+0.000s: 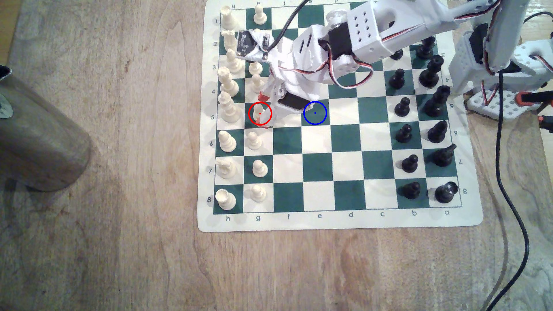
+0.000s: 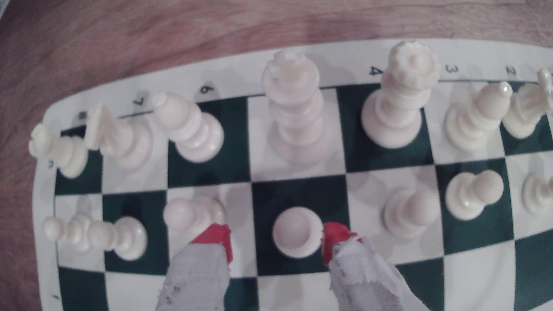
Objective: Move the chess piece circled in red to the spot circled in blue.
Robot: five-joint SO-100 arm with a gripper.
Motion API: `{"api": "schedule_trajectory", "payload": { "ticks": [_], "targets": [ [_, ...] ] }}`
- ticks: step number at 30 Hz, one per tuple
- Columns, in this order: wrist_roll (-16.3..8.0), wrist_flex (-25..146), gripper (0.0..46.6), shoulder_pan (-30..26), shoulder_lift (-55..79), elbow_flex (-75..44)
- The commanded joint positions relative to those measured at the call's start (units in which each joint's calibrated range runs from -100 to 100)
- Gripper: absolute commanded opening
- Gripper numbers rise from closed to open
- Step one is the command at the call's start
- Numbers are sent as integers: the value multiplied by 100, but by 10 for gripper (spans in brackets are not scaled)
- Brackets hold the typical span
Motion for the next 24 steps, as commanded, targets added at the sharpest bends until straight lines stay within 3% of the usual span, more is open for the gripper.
{"api": "schedule_trajectory", "payload": {
  "ticks": [1, 10, 18, 23, 24],
  "targets": [
    [-5, -114, 156, -80, -82, -485],
    [-20, -221, 149, -72, 105, -602],
    [-20, -237, 110, -56, 164, -720],
    [-15, -212, 69, -64, 181, -748],
    [-15, -196, 40, -64, 181, -748]
  ]
}}
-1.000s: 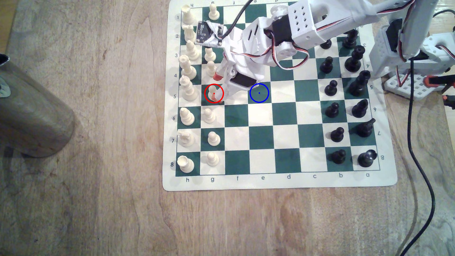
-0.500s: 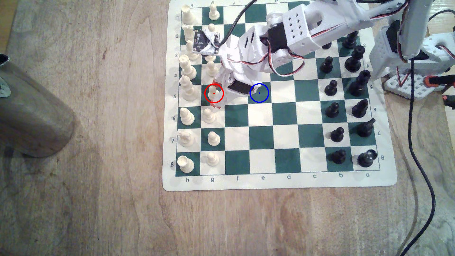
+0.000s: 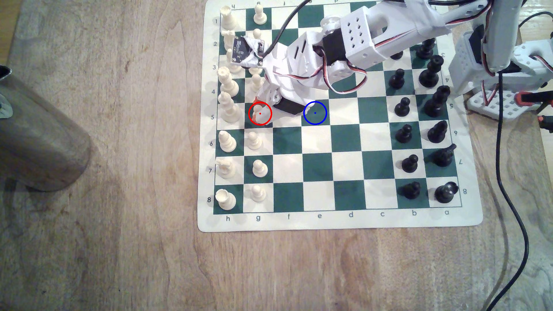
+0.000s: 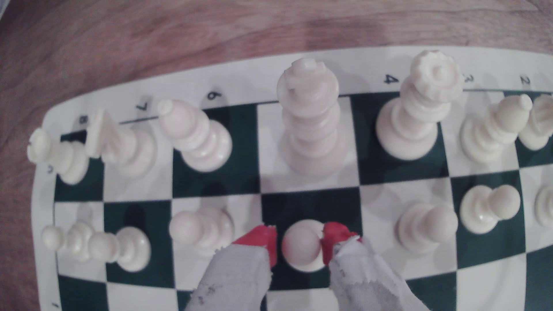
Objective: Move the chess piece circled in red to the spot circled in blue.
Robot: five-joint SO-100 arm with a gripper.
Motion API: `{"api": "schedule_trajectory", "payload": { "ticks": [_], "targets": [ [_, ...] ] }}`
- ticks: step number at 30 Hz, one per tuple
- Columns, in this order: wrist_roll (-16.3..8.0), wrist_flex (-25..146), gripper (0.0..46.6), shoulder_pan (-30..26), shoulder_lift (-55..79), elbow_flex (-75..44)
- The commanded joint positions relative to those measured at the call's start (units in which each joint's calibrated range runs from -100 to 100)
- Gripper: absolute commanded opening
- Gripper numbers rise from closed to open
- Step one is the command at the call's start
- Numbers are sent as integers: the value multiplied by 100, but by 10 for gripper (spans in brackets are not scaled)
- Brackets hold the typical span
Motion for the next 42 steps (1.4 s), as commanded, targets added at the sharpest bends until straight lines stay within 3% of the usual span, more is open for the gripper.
{"api": "schedule_trajectory", "payload": {
  "ticks": [1, 4, 17, 31, 42],
  "targets": [
    [-10, -36, 26, 2, -146, -504],
    [-5, -36, 4, 2, -146, -513],
    [0, 521, 4, 96, -927, -630],
    [107, 865, 4, 245, -3482, 1817],
    [39, 783, 4, 41, -3855, 2933]
  ]
}}
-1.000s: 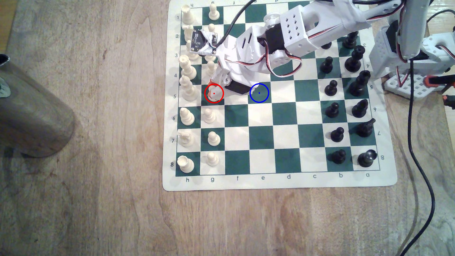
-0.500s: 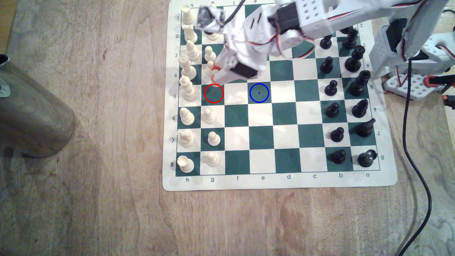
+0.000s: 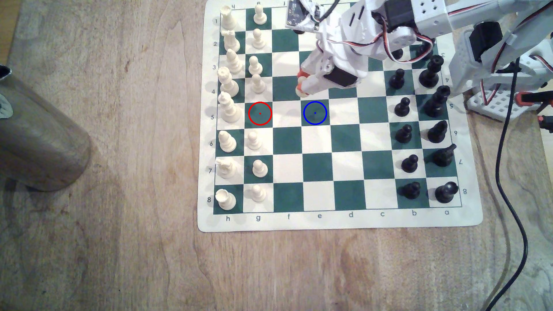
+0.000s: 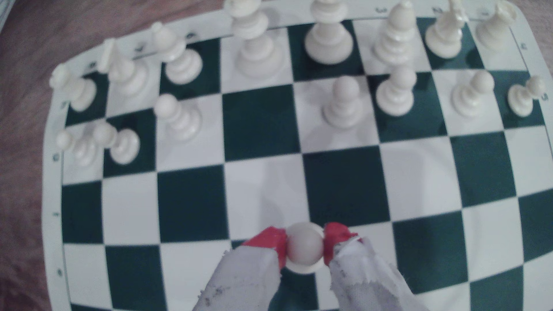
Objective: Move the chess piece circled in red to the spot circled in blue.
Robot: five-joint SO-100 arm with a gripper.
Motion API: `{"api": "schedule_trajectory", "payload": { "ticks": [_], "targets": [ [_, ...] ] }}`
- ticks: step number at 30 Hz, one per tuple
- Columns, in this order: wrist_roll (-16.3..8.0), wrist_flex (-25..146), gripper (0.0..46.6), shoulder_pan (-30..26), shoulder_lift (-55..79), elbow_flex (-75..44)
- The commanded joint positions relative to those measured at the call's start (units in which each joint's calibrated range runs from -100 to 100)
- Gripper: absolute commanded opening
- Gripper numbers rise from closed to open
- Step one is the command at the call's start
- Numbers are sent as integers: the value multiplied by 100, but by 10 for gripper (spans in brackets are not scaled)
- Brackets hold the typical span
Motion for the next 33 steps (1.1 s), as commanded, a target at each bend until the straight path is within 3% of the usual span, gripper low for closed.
{"api": "schedule_trajectory", "payload": {
  "ticks": [1, 33],
  "targets": [
    [-44, -78, 4, -279, -353, 113],
    [-117, -414, 4, -334, 632, -268]
  ]
}}
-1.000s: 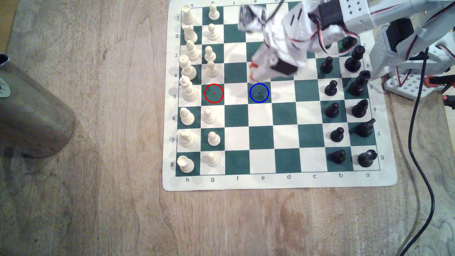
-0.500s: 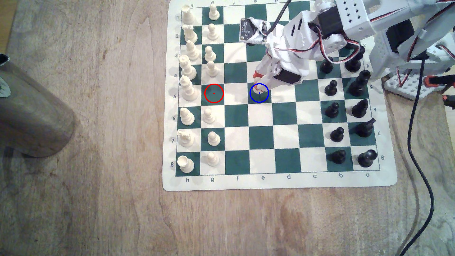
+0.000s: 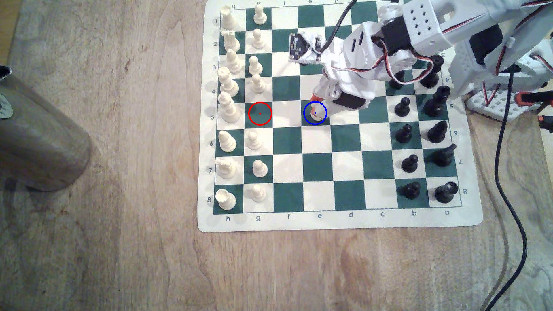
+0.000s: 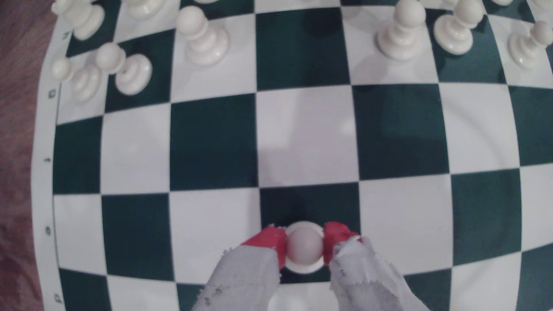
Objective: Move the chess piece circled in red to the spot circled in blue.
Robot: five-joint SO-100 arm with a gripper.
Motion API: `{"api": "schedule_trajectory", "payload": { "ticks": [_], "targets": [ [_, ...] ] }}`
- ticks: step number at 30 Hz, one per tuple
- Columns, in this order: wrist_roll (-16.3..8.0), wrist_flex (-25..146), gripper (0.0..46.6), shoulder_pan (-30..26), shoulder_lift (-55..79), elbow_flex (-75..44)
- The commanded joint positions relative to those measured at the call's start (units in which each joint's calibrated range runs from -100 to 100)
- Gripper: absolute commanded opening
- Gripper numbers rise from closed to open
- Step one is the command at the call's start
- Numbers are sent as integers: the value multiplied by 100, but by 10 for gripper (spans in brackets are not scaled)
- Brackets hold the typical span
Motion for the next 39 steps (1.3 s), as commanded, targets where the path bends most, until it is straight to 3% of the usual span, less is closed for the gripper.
{"api": "schedule_trajectory", "payload": {
  "ticks": [1, 10, 22, 39],
  "targets": [
    [24, -135, 4, 102, -13, -548],
    [29, -299, 10, 125, 38, -548],
    [39, -250, 181, 212, -158, -503],
    [98, 1265, 224, 125, -1932, 50]
  ]
}}
